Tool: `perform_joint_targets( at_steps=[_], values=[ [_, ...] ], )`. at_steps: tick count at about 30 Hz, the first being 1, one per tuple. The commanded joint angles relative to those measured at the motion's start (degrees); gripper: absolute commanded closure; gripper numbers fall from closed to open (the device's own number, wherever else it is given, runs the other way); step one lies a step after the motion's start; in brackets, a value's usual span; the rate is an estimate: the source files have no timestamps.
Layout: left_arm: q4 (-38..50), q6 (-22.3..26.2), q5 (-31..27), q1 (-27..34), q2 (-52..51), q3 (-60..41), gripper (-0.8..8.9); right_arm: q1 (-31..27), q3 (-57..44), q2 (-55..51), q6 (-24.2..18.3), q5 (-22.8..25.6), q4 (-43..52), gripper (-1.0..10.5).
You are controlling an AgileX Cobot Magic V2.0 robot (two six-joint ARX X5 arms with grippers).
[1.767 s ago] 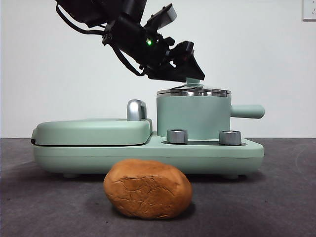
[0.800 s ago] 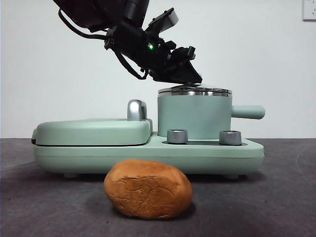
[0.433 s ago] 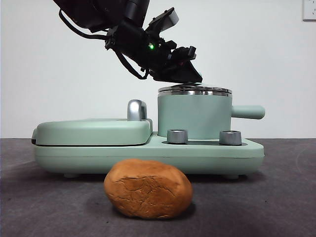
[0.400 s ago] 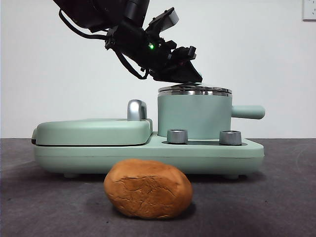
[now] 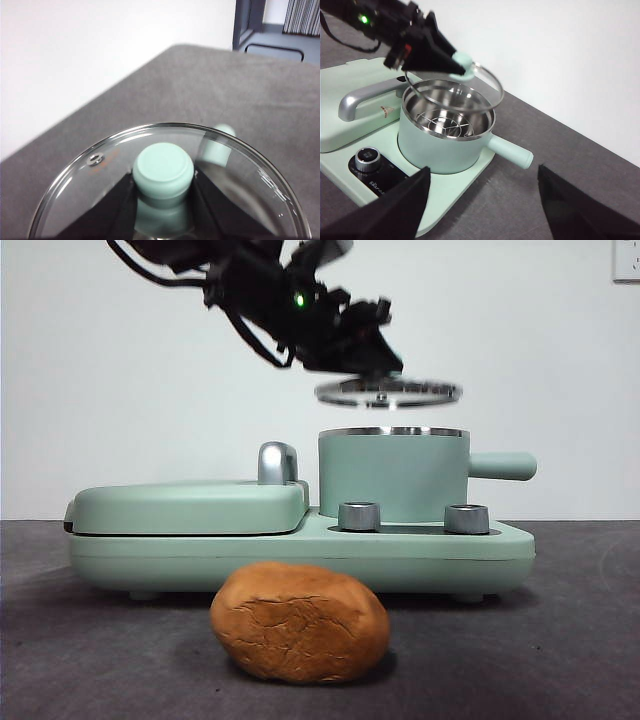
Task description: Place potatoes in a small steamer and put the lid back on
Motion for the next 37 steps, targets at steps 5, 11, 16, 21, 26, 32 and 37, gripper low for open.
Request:
perform_joint_targets(
  at_steps=[5, 11, 16, 21, 26, 32, 37],
  values=[
    [-2.86, -2.19, 0.33, -0.42, -5.90, 1.49, 7.99, 0.24, 0.85, 0.20, 1.01, 0.22, 0.15, 6.1],
    [-12.48, -4.76, 0.31, 0.33, -11.89, 1.44, 7.98, 0.24, 0.85, 0.20, 1.01, 0.22, 0.15, 6.1],
    [-15.85, -4.37, -0.11, 1.20, -16.46, 1.22, 7.97, 0.24, 0.85, 0.20, 1.01, 0.22, 0.15, 6.1],
    [-19.10, -2.64, -0.61, 2.25, -20.92, 0.13, 7.97, 0.24, 0.85, 0.20, 1.01, 0.20, 0.15, 6.1],
    [-25.81, -0.15, -0.59, 3.65, -24.61, -0.68, 7.96, 0.37, 0.85, 0.20, 1.01, 0.20, 0.15, 6.1],
    [-24.35, -0.31, -0.83, 4.24, -31.52, -8.28, 7.96, 1.92, 0.85, 0.22, 1.01, 0.20, 0.15, 6.1],
    [-21.90, -4.09, -2.32, 5.11, -39.80, -19.45, 7.96, 3.17, 0.85, 0.22, 1.01, 0.20, 0.11, 6.1]
  ],
)
